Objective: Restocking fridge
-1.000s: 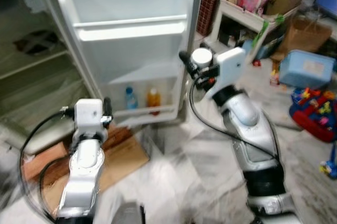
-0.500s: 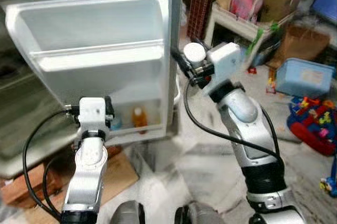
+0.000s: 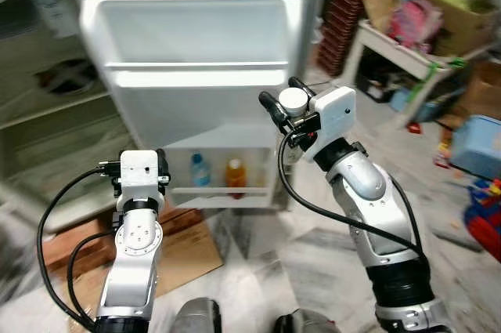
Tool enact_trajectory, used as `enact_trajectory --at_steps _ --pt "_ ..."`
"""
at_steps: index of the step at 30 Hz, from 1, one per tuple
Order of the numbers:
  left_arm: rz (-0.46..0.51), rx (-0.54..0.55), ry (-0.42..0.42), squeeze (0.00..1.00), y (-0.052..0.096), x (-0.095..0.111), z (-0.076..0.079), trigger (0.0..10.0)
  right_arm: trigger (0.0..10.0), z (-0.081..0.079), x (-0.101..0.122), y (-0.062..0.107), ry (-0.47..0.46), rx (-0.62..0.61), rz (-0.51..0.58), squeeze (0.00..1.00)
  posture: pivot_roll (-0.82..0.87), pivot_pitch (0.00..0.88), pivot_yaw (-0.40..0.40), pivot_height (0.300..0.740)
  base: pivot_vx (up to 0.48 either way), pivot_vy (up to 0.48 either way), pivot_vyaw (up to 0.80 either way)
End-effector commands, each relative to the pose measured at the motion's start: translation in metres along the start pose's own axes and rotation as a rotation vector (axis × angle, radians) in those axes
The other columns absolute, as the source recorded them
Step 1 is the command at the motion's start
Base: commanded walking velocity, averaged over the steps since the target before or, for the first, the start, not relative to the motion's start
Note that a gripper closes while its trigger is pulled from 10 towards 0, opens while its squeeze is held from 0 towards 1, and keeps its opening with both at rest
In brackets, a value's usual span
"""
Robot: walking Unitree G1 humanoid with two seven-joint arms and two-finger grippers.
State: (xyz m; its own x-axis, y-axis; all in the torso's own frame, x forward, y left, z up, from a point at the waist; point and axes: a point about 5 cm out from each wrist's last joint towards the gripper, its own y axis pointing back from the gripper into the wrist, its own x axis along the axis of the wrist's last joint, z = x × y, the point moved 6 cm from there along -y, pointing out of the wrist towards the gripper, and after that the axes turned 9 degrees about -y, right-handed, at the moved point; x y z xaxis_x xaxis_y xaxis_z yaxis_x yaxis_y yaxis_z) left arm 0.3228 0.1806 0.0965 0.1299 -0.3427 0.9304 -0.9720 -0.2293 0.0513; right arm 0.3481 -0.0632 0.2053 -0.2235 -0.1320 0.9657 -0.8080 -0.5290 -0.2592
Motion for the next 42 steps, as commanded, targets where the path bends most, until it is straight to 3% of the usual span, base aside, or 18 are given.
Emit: enact_trajectory --at_steps 1,9,14,17,31,33,39,42 --pt "0.0 -0.011 -0.009 0.0 -0.003 0.0 0.0 10.0 10.0 0.004 0.016 -0.007 0.011 0.022 0.039 0.0 0.02 0.094 0.03 0.74 0.0 0.0 0.8" --pt "0.007 -0.016 -0.008 0.0 -0.004 0.001 -0.001 10.0 10.0 0.009 0.035 -0.021 0.076 0.077 0.076 0.0 0.01 0.092 0.023 0.74 0.0 0.0 0.8" --pt "0.019 -0.016 0.016 0.0 -0.002 0.004 0.002 10.0 10.0 0.024 0.064 -0.048 0.093 -0.027 0.18 0.0 0.03 0.102 0.015 0.74 0.0 0.0 0.0" --pt "0.036 -0.033 0.026 0.0 -0.001 0.007 0.004 10.0 10.0 0.022 0.077 -0.054 0.108 -0.034 0.224 0.0 0.03 0.105 0.015 0.74 0.112 0.0 0.0" --pt "0.036 -0.04 0.026 0.0 -0.002 0.008 0.008 10.0 10.0 0.031 0.109 -0.069 0.164 -0.133 0.357 0.0 0.02 0.108 0.017 0.74 0.31 0.0 0.0" --pt "0.036 -0.036 0.022 0.0 -0.002 0.008 0.007 10.0 10.0 0.032 0.119 -0.071 0.213 -0.165 0.396 0.0 0.02 0.108 0.013 0.74 0.0 0.0 0.0" --pt "0.027 -0.024 0.018 0.0 0.0 0.005 0.006 10.0 10.0 0.054 0.12 -0.066 0.326 -0.321 0.391 0.0 0.03 0.109 0.004 0.74 0.0 0.0 0.0" --pt "0.025 -0.025 0.022 0.0 0.001 0.005 0.007 10.0 10.0 0.061 0.113 -0.063 0.337 -0.351 0.37 0.0 0.03 0.11 0.002 0.74 0.0 0.0 0.0"
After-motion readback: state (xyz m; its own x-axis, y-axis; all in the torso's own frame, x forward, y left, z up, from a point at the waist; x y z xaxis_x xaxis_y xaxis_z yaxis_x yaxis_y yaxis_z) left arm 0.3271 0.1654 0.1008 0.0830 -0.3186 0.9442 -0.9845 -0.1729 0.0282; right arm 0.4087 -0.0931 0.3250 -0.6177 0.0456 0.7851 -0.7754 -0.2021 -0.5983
